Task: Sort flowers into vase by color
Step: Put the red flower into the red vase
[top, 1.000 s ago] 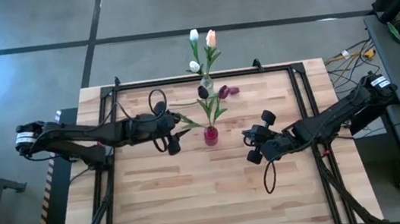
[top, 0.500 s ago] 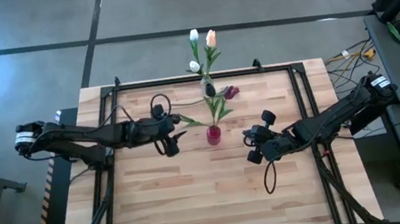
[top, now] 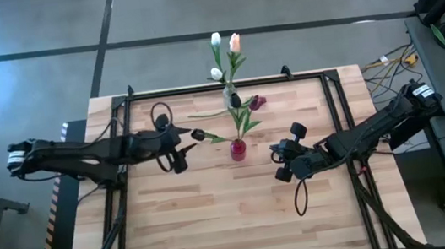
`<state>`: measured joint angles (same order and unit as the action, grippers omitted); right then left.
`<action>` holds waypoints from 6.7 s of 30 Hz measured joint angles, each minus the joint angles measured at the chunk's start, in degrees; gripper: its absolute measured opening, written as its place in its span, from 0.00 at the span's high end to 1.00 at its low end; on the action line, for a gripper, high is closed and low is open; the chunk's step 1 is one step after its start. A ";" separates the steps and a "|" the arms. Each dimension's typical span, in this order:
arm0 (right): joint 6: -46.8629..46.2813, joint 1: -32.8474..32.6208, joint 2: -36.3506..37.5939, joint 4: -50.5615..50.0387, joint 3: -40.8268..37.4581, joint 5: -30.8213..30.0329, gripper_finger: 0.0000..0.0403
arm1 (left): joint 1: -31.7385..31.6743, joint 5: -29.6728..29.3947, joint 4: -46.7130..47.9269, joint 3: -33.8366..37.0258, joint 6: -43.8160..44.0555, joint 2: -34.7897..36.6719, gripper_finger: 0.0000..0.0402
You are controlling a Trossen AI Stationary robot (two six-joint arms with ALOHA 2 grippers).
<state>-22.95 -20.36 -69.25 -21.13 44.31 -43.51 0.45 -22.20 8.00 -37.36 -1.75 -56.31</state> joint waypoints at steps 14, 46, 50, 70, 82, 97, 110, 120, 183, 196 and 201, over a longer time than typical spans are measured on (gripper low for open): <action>0.47 0.04 -0.24 3.20 -0.43 -3.19 0.97 | 0.00 0.89 -8.13 14.05 7.55 12.01 0.45; -12.69 47.61 -0.28 33.37 -17.87 19.10 0.88 | 0.00 2.22 -33.80 27.25 13.45 12.55 0.45; -10.47 52.17 -0.28 33.21 -17.13 24.02 0.78 | 0.00 2.22 -34.38 27.27 13.46 11.87 0.45; -4.19 61.70 -28.84 31.69 -0.01 38.81 0.68 | 0.00 2.23 -36.88 26.99 12.79 6.70 0.45; -2.59 61.72 -33.15 29.81 5.58 40.93 0.89 | 0.00 2.25 -36.80 26.99 12.79 6.47 0.45; -1.38 61.51 -28.69 24.11 6.95 42.51 0.98 | 0.00 2.27 -36.76 26.99 12.79 6.47 0.45; -4.13 60.05 -28.67 23.07 6.88 42.45 0.67 | 0.00 2.27 -36.76 26.99 12.79 6.47 0.45; -4.11 60.04 -31.22 25.64 6.84 45.01 0.72 | 0.00 2.28 -36.75 26.99 12.79 6.47 0.45; -3.16 59.34 -32.95 33.70 6.51 52.59 0.97 | 0.00 3.78 -36.71 26.99 12.82 6.45 0.45; 1.37 57.37 -13.56 25.57 6.89 51.52 0.98 | 0.00 3.78 -36.71 26.99 12.79 6.45 0.45; 5.22 54.39 -2.73 17.86 9.86 46.49 0.98 | 0.00 3.78 -36.71 26.99 12.79 6.45 0.45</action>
<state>-17.73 34.03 -71.98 -3.27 54.18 2.98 0.45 -18.41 -28.71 -10.37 11.05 -49.87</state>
